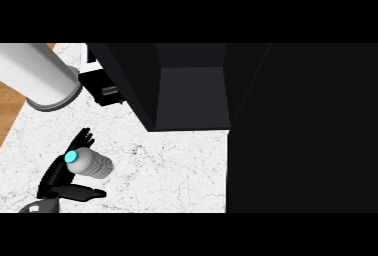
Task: Pick up the bottled water, place it into the cabinet and close the cabinet
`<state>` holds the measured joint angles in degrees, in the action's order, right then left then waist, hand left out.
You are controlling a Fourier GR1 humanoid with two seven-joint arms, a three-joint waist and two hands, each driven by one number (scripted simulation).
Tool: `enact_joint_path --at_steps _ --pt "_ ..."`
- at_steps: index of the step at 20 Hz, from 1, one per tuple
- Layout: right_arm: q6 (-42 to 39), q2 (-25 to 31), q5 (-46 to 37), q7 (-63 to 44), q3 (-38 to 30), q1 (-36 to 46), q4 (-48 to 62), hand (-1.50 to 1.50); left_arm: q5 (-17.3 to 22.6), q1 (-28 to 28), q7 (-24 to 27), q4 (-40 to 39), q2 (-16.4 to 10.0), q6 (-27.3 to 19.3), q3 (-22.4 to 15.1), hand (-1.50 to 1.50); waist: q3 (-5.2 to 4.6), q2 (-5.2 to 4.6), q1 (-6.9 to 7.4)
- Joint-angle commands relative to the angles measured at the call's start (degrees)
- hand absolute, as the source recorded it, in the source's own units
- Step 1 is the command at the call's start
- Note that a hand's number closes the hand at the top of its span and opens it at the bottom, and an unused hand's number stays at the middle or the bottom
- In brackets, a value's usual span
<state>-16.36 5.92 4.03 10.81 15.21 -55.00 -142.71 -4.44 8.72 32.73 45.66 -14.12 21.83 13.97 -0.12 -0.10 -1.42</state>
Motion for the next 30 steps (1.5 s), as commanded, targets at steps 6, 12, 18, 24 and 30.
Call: enact_joint_path --at_steps 6,12,18,24,30 --pt "-2.68 2.80 4.86 2.87 -4.37 -5.53 -4.40 -1.50 -0.39 6.76 10.05 -16.79 0.30 2.11 1.37 -1.50 0.01 -0.01 -0.18" --pt "-0.88 1.26 2.04 0.60 -1.09 -5.53 -6.51 -1.50 1.60 7.83 11.87 -20.81 -0.10 3.51 3.11 1.50 0.03 0.05 0.33" --pt "-1.63 2.33 5.98 -0.71 -4.55 -2.94 -5.60 -1.50 2.92 11.24 15.70 -24.91 5.48 -0.29 4.29 1.50 0.00 -0.10 0.22" --pt "-1.85 0.12 1.54 4.39 -0.44 -4.98 -2.39 -1.50 8.74 7.43 23.14 -23.07 13.77 -5.49 8.18 1.50 -0.01 0.17 0.06" --pt "-2.03 1.53 2.98 1.33 -2.45 -5.21 -5.34 -1.50 9.82 7.66 21.12 -18.63 13.91 -4.19 3.34 1.50 0.11 0.32 0.82"
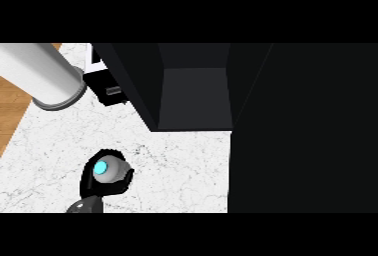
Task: Pick up the bottled water, place it into the cabinet and close the cabinet
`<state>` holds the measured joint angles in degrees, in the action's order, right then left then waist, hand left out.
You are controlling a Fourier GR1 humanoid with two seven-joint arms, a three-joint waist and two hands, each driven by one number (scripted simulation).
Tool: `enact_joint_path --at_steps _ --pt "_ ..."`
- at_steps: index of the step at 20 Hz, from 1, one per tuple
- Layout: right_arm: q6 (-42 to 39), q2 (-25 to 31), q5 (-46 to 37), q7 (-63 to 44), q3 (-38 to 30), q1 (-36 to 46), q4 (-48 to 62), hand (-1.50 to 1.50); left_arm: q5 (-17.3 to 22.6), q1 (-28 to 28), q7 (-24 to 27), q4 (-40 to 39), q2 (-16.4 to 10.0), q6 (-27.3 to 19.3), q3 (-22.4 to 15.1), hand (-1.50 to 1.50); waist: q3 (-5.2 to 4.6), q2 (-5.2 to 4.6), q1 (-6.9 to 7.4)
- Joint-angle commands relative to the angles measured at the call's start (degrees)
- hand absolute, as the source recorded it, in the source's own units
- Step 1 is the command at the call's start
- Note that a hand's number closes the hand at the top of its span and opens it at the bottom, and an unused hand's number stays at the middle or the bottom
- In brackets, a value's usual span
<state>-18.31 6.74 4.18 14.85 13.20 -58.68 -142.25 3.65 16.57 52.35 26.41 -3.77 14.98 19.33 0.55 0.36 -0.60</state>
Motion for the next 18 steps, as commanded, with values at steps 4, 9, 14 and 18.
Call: enact_joint_path --at_steps 4,9,14,18 --pt "-0.64 0.77 3.70 -1.49 -1.42 -0.69 -3.36 -1.50 8.20 0.99 3.18 -1.74 3.62 1.54 -8.83 1.50 -0.59 -0.05 -0.56" --pt "-0.75 0.77 4.97 -3.14 -1.22 0.31 -3.67 -1.50 16.19 3.60 -1.31 1.17 3.71 -3.77 -17.85 1.50 -0.57 -0.07 -0.38" --pt "0.41 -0.58 2.68 -3.00 0.49 0.59 -3.02 -1.50 25.12 4.99 -10.40 11.20 3.75 -10.68 -27.42 1.50 -0.55 0.05 -0.26" --pt "0.15 -0.29 2.65 -3.09 0.43 -0.52 -4.21 -1.50 21.43 7.23 -16.41 20.85 3.76 -20.74 -29.58 1.50 -0.46 0.29 0.41"
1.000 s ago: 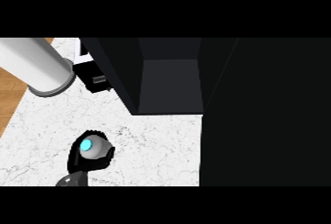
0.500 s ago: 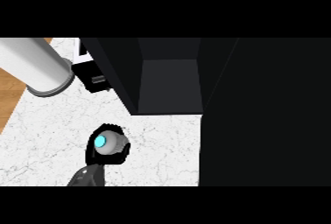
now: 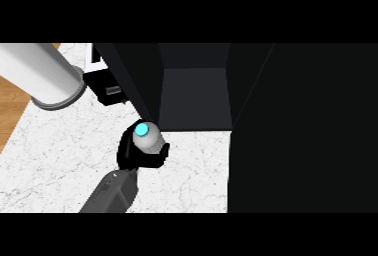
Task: Pick up the bottled water, place it into the cabinet and close the cabinet
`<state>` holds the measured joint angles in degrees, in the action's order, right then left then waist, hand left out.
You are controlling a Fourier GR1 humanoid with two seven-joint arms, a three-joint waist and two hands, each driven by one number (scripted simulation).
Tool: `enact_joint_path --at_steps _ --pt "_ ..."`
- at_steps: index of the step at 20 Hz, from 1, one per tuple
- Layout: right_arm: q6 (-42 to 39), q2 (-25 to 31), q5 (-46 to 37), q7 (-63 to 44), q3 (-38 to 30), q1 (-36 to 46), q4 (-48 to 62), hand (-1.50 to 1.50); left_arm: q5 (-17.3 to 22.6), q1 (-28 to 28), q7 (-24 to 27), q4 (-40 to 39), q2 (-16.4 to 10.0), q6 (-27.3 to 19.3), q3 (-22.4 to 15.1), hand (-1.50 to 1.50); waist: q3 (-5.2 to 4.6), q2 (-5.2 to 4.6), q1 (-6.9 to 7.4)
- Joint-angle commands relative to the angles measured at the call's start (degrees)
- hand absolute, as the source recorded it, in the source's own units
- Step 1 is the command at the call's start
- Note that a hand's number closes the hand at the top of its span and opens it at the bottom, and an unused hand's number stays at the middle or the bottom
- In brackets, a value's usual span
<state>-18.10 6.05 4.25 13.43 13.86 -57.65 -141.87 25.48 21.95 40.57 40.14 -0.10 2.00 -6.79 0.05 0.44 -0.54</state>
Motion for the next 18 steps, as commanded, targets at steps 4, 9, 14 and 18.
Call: enact_joint_path --at_steps 4,9,14,18 --pt "1.21 -0.70 2.53 -2.66 -0.37 1.24 -3.31 -1.50 2.09 6.58 -9.44 12.16 0.09 -16.80 -9.84 1.50 -0.02 -0.15 -0.18" --pt "0.55 0.01 5.54 -4.64 -2.23 1.61 -5.41 -1.50 5.44 9.82 -12.50 13.24 0.10 -25.87 -16.40 1.50 -0.06 -0.40 -0.62" --pt "-0.86 -0.39 6.36 -0.24 -5.44 0.92 -1.61 -1.50 3.01 20.30 -18.39 7.48 0.10 -31.63 -17.19 1.50 -0.03 -0.44 -1.30" --pt "-1.69 0.75 8.64 -2.60 -6.84 2.28 -3.27 -1.50 6.34 26.62 -18.92 0.64 0.10 -34.71 -15.95 1.50 -0.06 -0.80 -1.70"
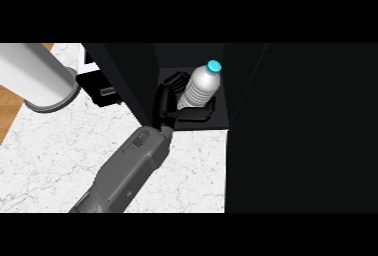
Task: Pick up the bottled water, place it into the cabinet and close the cabinet
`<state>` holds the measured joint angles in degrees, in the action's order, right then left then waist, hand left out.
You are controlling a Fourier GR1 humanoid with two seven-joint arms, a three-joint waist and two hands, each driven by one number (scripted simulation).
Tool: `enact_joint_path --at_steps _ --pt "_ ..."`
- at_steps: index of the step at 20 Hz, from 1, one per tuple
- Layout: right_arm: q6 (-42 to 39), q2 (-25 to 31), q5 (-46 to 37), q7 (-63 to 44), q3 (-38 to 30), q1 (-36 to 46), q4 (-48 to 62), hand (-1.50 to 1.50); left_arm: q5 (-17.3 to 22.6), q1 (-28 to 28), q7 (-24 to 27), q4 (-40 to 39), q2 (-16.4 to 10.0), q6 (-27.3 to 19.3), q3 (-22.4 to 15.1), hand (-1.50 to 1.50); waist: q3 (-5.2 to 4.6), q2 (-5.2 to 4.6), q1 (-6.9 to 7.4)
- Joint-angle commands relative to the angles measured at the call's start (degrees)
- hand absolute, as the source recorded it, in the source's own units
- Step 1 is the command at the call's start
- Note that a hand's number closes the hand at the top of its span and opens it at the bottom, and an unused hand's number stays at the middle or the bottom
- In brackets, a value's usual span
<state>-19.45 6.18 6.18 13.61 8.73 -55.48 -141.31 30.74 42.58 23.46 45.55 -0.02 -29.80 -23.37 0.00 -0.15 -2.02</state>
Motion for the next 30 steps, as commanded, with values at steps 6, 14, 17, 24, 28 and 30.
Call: enact_joint_path --at_steps 6,14,17,24,28,30 --pt "-1.61 0.68 7.93 -0.82 -4.78 2.88 -0.69 -1.50 3.42 11.86 -0.73 -14.56 0.02 -4.44 0.88 1.50 0.01 -0.47 -1.24" --pt "-3.22 0.37 9.01 -0.13 -5.18 0.32 -2.03 -1.50 -2.41 17.94 -0.39 -29.71 -0.02 -8.13 3.50 1.50 -0.01 -0.80 -1.73" --pt "-2.93 1.26 9.53 -1.83 -6.20 3.13 -2.36 -1.50 0.88 18.15 2.45 -31.44 -1.32 -5.55 8.49 1.50 -0.08 -1.53 -1.70" --pt "-4.75 1.33 8.66 -0.29 -5.97 1.41 -1.53 -1.50 -1.61 20.60 6.01 -37.41 -3.85 -6.84 8.26 -1.50 -0.08 -1.69 -3.27" --pt "-5.71 1.16 8.47 1.50 -6.55 1.45 -0.40 -1.50 -2.97 20.82 9.07 -39.36 -3.40 -9.98 7.84 -1.50 -0.08 -1.64 -3.60" --pt "-6.13 1.18 7.93 0.85 -5.02 2.46 0.32 -1.50 -3.95 24.15 7.78 -40.66 -1.93 -13.80 7.16 -1.50 -0.08 -2.11 -4.29"
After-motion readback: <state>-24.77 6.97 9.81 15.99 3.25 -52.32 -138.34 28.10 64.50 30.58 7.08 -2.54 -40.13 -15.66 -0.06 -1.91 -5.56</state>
